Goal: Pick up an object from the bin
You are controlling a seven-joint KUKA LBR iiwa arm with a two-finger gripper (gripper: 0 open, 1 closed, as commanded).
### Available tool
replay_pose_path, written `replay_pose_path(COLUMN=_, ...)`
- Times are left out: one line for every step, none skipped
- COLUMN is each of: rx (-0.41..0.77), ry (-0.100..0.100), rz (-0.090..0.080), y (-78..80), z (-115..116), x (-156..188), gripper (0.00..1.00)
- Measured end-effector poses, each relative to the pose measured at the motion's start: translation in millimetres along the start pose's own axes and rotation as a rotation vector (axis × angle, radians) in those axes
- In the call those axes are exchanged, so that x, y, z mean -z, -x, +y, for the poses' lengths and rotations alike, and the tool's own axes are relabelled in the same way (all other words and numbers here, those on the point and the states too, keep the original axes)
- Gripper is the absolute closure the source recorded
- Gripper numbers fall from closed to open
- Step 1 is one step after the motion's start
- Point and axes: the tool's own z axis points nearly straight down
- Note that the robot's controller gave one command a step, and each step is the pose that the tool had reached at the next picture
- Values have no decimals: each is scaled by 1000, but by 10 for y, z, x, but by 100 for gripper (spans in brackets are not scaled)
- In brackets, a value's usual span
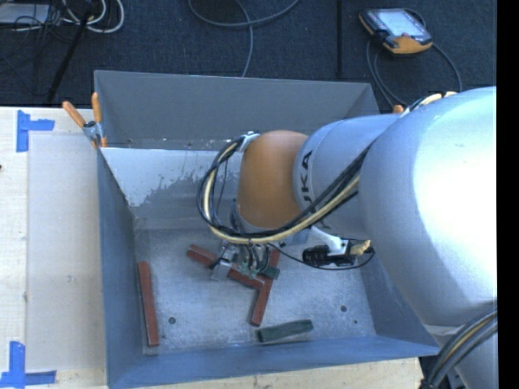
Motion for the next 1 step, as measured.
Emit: replay_pose_path(rx=51, ry=1, rz=-3, y=-211, z=-251, x=1641, gripper=100)
